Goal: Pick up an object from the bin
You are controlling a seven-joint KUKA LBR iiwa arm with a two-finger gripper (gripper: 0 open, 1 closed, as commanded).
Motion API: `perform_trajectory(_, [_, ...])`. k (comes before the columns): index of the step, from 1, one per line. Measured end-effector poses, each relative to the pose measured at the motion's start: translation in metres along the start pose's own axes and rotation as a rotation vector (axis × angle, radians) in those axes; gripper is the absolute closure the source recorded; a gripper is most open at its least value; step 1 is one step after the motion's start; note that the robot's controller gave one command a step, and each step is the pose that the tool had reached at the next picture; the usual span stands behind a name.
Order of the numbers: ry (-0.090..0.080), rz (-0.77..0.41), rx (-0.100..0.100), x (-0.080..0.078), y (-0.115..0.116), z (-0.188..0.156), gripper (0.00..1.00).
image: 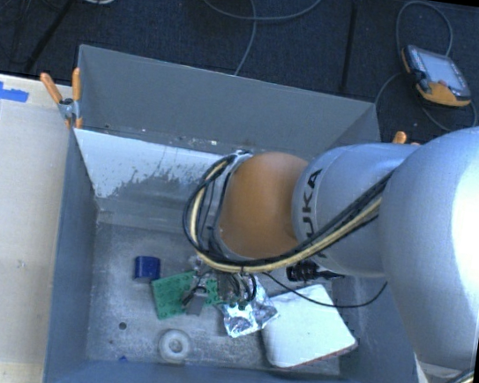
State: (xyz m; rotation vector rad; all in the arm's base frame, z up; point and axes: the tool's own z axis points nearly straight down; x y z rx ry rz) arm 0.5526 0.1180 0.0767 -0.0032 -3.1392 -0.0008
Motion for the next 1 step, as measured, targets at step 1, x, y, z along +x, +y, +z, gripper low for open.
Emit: perform_trajectory(1, [-0.011,0.018,-0.002,0.0184,0.0213,-0.1864,1.0])
